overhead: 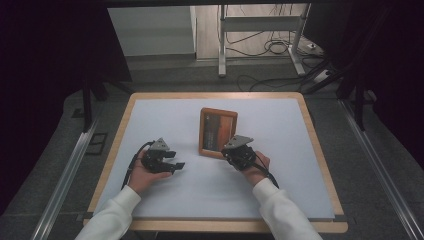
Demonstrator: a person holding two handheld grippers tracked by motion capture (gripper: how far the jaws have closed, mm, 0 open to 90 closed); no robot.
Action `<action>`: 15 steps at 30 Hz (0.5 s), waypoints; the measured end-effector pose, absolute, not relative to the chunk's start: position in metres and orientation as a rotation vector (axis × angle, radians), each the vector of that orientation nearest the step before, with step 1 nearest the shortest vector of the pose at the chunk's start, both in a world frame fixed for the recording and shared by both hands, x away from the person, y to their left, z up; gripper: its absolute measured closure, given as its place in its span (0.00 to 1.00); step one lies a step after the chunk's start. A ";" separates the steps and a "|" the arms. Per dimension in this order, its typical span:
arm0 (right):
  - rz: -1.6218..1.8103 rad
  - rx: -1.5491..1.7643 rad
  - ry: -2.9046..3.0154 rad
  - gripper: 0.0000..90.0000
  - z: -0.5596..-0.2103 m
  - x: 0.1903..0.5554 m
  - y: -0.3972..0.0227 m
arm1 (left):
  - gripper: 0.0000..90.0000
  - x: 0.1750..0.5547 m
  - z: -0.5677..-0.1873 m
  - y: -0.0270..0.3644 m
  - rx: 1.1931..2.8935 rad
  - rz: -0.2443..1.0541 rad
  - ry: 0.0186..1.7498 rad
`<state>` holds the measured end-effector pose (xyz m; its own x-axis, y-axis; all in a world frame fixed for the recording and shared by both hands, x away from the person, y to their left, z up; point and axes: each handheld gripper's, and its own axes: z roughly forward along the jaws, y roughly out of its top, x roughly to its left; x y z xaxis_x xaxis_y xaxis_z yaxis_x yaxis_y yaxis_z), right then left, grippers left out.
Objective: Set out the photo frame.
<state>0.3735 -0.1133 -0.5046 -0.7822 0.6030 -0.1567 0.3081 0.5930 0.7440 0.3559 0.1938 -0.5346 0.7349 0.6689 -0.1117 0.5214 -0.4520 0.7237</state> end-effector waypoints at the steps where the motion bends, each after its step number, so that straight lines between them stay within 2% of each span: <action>1: 1.023 0.738 2.437 0.98 -0.507 0.374 -0.113 | 0.41 0.356 -0.535 0.194 2.149 0.242 0.897; 15: 0.952 0.746 2.462 0.99 -0.516 0.377 -0.114 | 0.41 0.356 -0.535 0.194 2.152 0.242 0.896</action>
<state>0.3769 -0.1140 -0.5160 -0.7798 0.6034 -0.1667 0.3341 0.6265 0.7042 0.3560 0.1940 -0.5348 0.7337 0.6701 -0.1124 0.5220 -0.4500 0.7245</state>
